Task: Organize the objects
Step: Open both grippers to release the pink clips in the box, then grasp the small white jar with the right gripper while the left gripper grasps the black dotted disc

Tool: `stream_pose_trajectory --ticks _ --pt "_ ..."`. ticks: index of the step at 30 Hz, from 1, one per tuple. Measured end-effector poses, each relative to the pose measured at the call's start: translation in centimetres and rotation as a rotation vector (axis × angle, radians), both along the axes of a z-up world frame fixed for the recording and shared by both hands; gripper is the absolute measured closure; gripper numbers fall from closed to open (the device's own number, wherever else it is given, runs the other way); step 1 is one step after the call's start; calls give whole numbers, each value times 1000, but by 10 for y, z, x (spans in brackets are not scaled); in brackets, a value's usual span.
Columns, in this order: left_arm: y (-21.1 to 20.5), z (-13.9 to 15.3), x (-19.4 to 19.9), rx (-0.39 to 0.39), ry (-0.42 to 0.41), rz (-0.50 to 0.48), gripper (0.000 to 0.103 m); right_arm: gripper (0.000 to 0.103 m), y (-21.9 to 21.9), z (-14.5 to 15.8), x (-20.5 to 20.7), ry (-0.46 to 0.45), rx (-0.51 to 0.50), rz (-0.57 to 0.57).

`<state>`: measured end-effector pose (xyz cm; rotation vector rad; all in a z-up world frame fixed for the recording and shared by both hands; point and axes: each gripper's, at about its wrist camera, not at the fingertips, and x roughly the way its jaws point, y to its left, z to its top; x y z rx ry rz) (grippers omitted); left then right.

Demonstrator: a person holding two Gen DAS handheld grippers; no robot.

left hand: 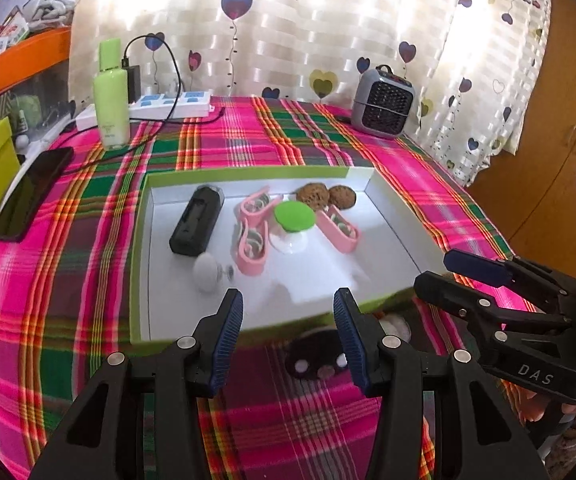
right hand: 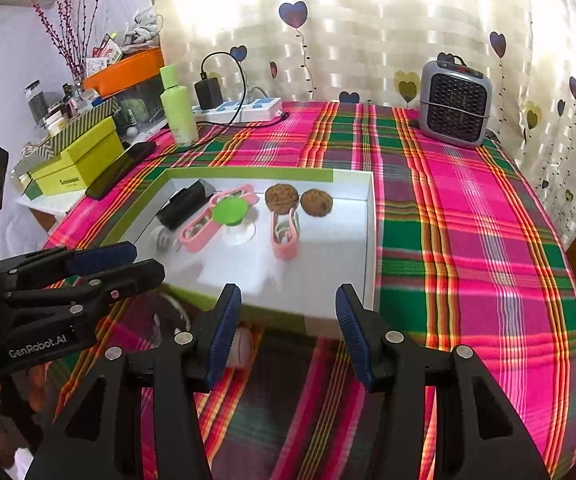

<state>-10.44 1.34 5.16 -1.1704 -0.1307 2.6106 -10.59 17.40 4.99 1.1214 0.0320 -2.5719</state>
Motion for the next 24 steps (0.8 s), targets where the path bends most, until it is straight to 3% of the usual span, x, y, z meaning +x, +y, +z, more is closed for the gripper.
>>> stream_pose_trajectory --ticks 14,24 --pt "0 -1 23 6 28 -6 57 53 0 -9 18 -5 -20 22" --pt "-7 -12 30 19 -4 11 57 53 -13 -26 17 -43 -11 65"
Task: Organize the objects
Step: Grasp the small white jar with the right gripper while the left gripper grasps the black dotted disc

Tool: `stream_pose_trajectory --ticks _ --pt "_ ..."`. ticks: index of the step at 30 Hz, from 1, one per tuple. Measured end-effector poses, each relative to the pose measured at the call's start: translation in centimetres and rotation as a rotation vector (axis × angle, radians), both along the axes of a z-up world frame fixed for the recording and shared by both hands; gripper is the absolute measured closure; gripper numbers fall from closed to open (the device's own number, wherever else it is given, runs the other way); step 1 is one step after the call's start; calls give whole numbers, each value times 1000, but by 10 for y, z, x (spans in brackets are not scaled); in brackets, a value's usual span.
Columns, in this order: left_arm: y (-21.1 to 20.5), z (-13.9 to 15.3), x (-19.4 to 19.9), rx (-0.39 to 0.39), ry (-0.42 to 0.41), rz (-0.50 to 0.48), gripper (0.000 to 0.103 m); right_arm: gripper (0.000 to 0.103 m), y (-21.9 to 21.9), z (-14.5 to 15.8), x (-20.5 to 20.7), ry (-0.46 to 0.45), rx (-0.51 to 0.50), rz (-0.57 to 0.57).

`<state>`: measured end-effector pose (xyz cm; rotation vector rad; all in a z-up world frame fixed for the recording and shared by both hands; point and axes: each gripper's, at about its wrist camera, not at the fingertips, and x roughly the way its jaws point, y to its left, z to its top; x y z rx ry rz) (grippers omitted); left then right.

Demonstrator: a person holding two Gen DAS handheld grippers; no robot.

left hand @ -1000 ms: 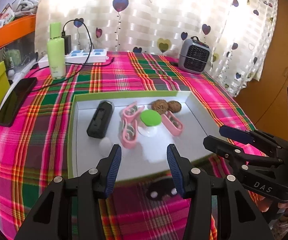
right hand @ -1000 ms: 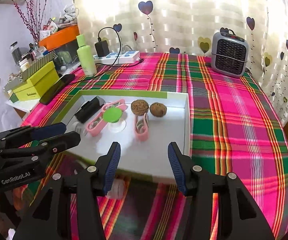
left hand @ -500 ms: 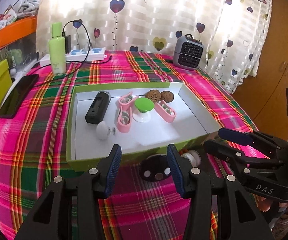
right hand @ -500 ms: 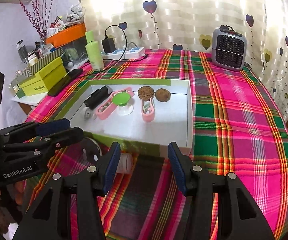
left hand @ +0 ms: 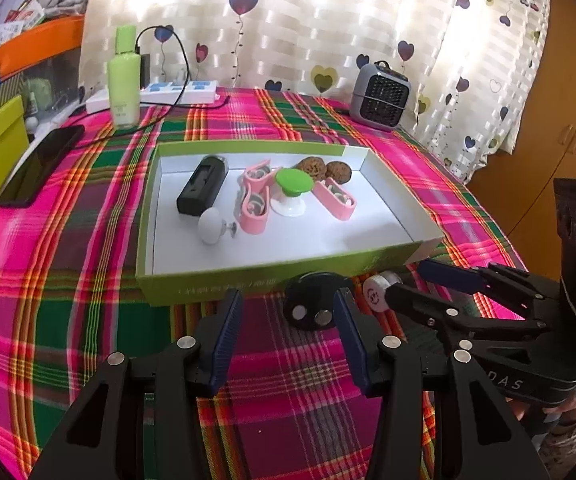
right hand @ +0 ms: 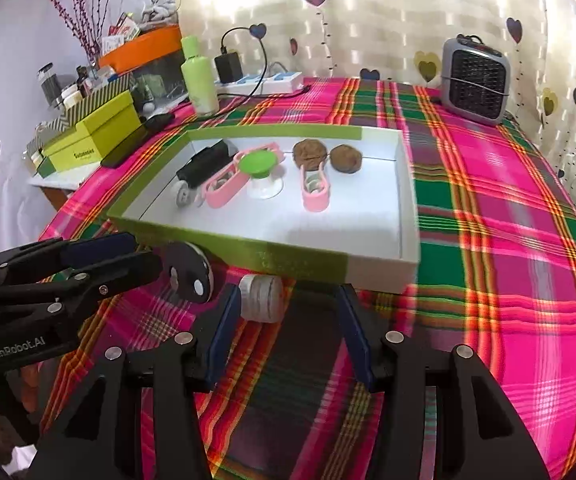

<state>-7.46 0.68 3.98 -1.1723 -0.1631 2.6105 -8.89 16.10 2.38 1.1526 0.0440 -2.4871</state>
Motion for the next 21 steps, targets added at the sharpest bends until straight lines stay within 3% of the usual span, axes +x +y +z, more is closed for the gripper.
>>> stream_pose_trajectory --ticks 5,17,21 --pt "-5 -3 0 39 -17 0 57 53 -10 -2 0 -1 28 20" --pt "-6 -7 -3 41 -27 -7 57 53 -12 -11 -1 -27 27 19" --pt "-1 -10 -4 47 -40 -17 57 70 -12 -11 -2 -30 23 17"
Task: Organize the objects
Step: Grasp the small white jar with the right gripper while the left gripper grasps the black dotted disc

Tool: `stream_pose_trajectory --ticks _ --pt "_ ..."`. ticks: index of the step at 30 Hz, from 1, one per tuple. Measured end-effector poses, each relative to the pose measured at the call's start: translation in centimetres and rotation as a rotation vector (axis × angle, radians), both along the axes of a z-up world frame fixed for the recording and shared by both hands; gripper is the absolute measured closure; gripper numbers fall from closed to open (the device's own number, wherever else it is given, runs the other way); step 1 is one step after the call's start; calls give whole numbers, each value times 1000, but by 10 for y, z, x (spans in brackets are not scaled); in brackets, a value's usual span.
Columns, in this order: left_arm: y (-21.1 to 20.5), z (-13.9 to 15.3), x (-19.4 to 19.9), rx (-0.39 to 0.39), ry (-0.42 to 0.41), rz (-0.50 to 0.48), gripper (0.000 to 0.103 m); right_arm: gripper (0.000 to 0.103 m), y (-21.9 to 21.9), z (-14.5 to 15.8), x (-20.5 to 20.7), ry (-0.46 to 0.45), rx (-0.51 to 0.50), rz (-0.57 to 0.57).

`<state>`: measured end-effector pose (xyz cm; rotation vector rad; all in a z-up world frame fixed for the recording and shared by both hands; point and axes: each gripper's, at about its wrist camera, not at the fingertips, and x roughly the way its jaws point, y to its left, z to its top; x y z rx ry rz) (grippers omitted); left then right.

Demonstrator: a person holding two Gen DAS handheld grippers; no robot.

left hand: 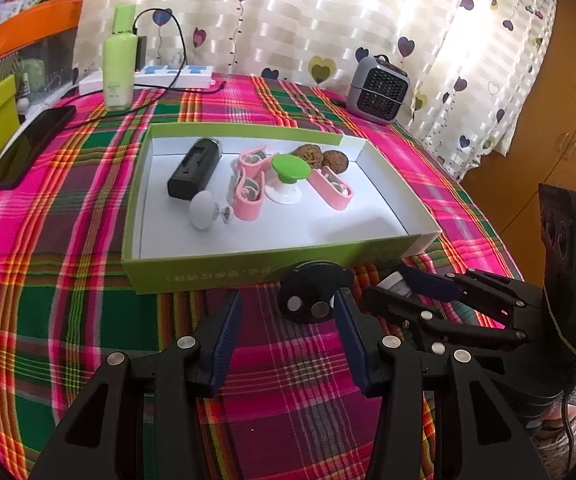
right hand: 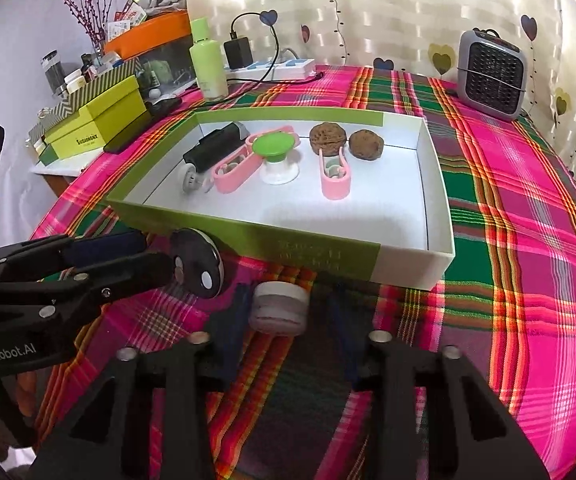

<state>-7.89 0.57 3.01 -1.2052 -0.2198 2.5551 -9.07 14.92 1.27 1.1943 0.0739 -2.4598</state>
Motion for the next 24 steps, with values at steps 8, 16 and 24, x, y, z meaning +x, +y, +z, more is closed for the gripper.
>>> stream_pose_trajectory --ticks 8,16,24 --pt "9 -3 -4 1 -14 -16 50 75 1 0 2 2 5 9" --pt "22 -11 -9 -2 -32 -19 42 75 11 0 4 1 9 -8" --pt "25 -11 -15 -15 -32 12 42 75 17 0 3 -3 0 -12"
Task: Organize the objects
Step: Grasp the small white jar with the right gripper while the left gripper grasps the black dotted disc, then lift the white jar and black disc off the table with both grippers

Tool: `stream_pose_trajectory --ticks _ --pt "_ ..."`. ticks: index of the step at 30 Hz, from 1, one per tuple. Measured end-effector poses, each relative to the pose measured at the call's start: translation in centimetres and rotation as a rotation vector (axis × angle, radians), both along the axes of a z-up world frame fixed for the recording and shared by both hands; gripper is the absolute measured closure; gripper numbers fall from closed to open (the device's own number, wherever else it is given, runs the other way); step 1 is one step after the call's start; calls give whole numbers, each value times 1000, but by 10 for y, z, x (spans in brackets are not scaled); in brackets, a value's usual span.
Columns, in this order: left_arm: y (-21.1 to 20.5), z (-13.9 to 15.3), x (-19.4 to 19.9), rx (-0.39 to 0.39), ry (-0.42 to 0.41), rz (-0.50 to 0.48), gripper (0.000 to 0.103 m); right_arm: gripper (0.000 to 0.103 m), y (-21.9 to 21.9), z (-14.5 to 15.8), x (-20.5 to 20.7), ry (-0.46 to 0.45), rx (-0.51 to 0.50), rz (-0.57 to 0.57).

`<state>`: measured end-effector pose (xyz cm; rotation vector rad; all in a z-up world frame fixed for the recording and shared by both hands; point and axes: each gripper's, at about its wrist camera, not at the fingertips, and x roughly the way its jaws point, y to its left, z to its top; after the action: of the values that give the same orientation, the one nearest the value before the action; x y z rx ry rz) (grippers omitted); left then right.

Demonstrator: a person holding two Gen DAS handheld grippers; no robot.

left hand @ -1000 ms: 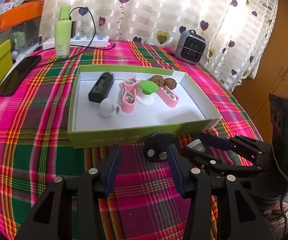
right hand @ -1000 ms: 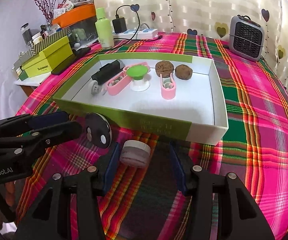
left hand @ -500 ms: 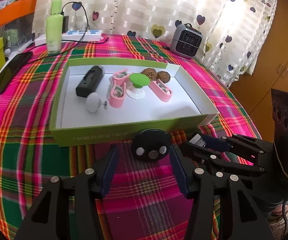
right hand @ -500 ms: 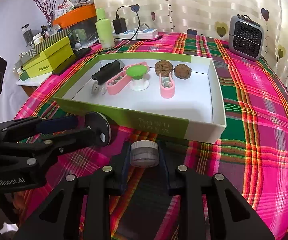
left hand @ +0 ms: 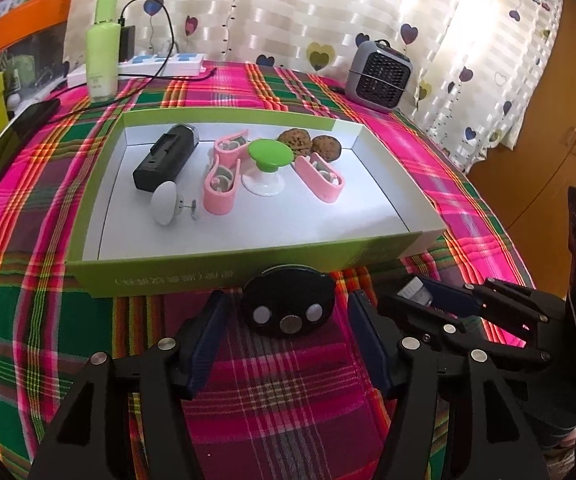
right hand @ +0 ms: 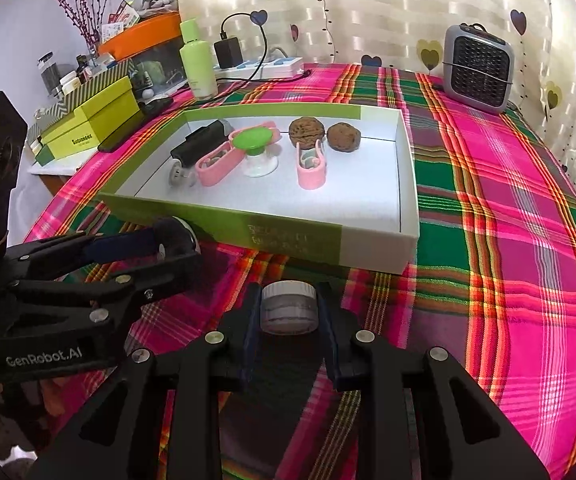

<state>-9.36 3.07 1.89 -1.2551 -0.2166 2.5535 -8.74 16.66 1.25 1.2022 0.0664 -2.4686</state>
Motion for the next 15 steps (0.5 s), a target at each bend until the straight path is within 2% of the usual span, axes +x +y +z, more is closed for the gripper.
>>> stream_pose_trajectory --ticks 7,15 --pt "2 -1 -1 -16 2 15 43 75 3 0 0 -3 -7 4" --pt "-2 -1 -2 -30 3 40 58 75 4 0 0 -5 -16 2"
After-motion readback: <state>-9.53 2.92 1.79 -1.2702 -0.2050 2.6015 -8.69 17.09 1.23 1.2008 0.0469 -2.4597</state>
